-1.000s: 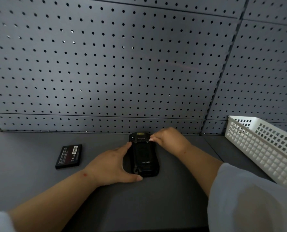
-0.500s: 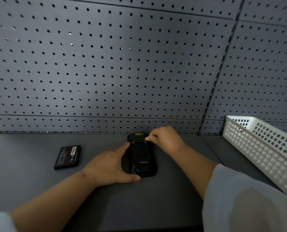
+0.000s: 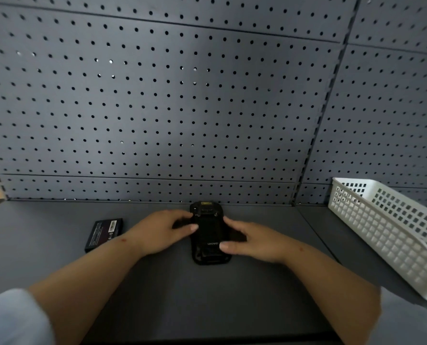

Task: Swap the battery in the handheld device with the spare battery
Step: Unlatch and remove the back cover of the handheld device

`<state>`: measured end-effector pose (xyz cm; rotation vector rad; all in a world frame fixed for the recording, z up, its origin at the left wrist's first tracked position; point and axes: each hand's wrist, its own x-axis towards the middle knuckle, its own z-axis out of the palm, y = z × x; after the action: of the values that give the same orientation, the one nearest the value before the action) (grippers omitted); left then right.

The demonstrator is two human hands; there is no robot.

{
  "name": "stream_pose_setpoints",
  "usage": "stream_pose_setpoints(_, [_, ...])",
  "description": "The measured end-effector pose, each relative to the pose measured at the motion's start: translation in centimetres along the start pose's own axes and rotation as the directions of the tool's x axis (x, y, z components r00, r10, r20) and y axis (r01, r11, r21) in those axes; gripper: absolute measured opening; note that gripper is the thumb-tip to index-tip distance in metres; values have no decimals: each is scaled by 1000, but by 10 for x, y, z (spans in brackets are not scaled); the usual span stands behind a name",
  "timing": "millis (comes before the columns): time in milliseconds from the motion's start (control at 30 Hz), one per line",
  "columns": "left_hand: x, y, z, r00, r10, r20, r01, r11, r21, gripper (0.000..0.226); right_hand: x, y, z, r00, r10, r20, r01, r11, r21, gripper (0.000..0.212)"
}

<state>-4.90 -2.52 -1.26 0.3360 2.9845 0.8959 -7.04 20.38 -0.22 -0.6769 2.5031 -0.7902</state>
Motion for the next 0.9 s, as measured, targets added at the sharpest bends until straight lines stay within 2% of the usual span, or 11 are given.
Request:
stream_pose_setpoints(200, [22,-7,-8,999,18,-35,-15,997,70,41,-6,2,4,1000,-17,-19,15,998,-57,99])
stream_pose_setpoints(467, [41,-11,-17,994,73,76,-75,997,30,37,-7,3,8,997,-39,-64,37,998,-43,99])
stream_pose_setpoints(700, [52,-13,-23,990,87,114,-111,968,226,40,-8,3,7,996,-50,-68,47,998,-40,98])
stream_pose_setpoints(900, [56,-9,-24,979,163,120,-196,906,374,39,-7,3,7,996,-49,-71,45,997,-61,98])
